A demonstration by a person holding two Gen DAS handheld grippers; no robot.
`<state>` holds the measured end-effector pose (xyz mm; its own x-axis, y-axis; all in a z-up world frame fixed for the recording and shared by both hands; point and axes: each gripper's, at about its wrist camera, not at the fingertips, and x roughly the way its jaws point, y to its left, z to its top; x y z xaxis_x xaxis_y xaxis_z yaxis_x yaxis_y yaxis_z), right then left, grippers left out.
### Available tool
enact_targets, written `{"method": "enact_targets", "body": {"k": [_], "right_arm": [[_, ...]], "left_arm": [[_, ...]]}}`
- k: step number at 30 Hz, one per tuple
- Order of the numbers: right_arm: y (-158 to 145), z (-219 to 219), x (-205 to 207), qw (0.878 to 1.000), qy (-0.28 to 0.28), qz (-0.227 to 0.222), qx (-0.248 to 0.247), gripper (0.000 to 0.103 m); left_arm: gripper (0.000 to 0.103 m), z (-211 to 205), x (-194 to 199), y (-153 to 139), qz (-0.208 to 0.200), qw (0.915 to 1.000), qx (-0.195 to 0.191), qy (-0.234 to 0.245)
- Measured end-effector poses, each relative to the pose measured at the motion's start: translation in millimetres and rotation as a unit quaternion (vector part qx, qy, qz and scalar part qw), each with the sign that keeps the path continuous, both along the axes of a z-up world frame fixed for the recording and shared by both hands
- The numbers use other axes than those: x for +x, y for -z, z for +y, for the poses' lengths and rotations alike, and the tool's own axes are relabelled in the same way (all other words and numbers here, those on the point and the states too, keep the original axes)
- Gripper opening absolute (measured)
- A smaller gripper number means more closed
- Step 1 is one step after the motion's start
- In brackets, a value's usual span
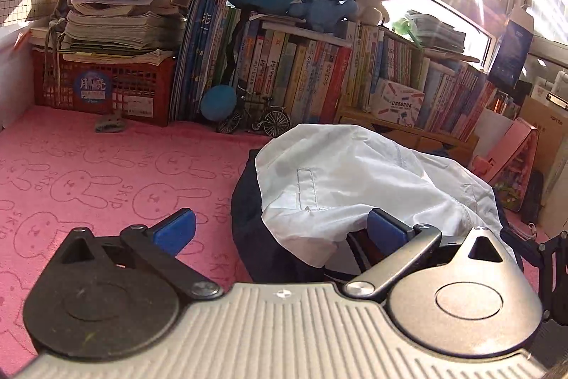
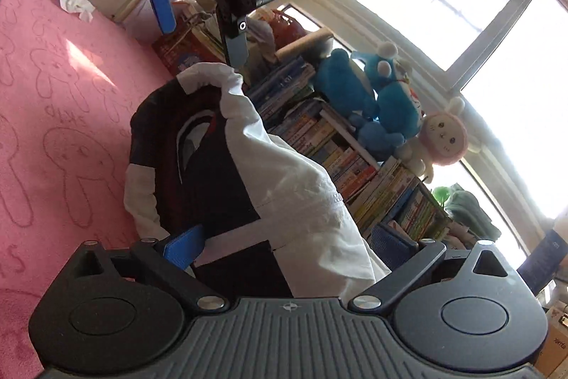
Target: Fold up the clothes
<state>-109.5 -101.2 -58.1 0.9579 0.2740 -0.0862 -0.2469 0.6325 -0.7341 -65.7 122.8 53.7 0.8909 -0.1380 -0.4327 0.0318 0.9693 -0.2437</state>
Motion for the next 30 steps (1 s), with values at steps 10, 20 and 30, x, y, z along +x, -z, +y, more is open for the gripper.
{"method": "enact_targets", "body": {"k": [10,20,30], "right_arm": [[-78,-38,29,0.986,0.077,-0.078,0.124,0.102],[-12,-30,-17,0.995,-0.013,0.093,0.035,0.055],[34,3,41,0.994,0.065,0.058,-0.067,0.085]], "left_arm": [[0.103,-65,-12,21,-0.019,0.9857,0.158,0.055],[0.103,-68,80,29,0.012,0.9891,0.146,0.014],[0.103,-60,87,3,-0.005,0.9918,0.126,0.022]]}}
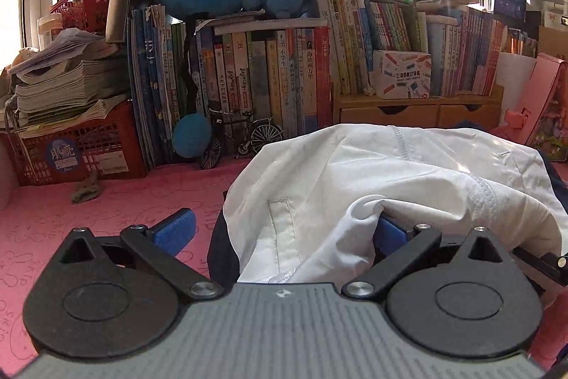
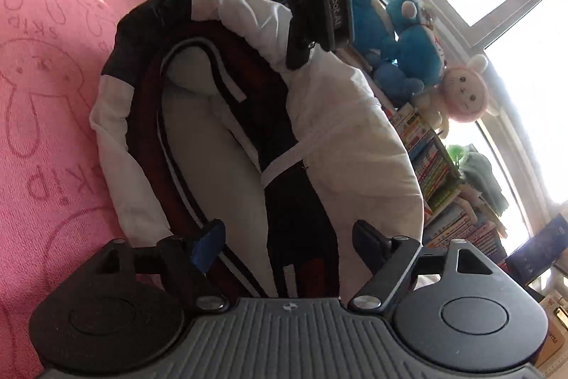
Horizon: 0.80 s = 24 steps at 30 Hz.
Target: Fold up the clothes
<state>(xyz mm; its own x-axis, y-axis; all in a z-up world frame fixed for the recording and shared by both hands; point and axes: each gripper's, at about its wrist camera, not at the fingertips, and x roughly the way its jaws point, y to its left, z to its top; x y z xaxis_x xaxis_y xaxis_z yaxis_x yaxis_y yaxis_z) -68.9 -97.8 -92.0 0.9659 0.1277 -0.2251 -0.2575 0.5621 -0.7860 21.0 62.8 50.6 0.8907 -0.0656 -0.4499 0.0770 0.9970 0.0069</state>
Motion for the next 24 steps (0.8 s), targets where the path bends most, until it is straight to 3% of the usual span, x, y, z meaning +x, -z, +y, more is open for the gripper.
{"method": "enact_targets", "body": {"k": [4,7,10,13,15,17,18,19,21,22,24], "right_arm": [[-4,-2,16,1.0,0.007,-0.015,0.004,0.093],[-8,-6,13,0.993,0.037,-0.11,-0.001,0.093],[-3,-12,5,0.99,0.038,-0.135,-0.03,0.103],[7,-20,8,0.993,0.037,-0.097,-0.051,0.103],[3,-27,17,0.997,0.047,-0.051,-0.02,0.101],[-7,-34,25,0.998,0.053,0.019,0.032,0.072],[-16,-40,28,0.995,0.052,0.056,0.068,0.04],[-31,-51,31,0.984,0.051,0.102,0.138,0.021],[-57,-75,37,0.951,0.043,0.18,0.249,0.015],[-71,-91,41,0.924,0.029,0.222,0.31,0.014],[-98,-131,58,0.844,0.009,0.308,0.438,0.014]], "left_arm": [[0.103,9,-13,-8,-0.012,0.9996,-0.022,0.01],[0.103,8,-22,-8,-0.031,0.9995,0.006,0.008],[0.103,10,-21,-8,-0.038,0.999,0.021,-0.004],[0.103,22,-17,-17,-0.032,0.9989,-0.032,-0.012],[0.103,28,-19,-22,-0.041,0.9968,-0.068,-0.006],[0.103,32,-23,-28,-0.056,0.994,-0.094,-0.001],[0.103,32,-26,-30,-0.061,0.9938,-0.093,0.001],[0.103,32,-28,-32,-0.065,0.9938,-0.09,0.003],[0.103,31,-37,-33,-0.078,0.9944,-0.071,0.011],[0.103,28,-46,-32,-0.091,0.9943,-0.049,0.025],[0.103,15,-67,-28,-0.12,0.9908,0.004,0.064]]}}
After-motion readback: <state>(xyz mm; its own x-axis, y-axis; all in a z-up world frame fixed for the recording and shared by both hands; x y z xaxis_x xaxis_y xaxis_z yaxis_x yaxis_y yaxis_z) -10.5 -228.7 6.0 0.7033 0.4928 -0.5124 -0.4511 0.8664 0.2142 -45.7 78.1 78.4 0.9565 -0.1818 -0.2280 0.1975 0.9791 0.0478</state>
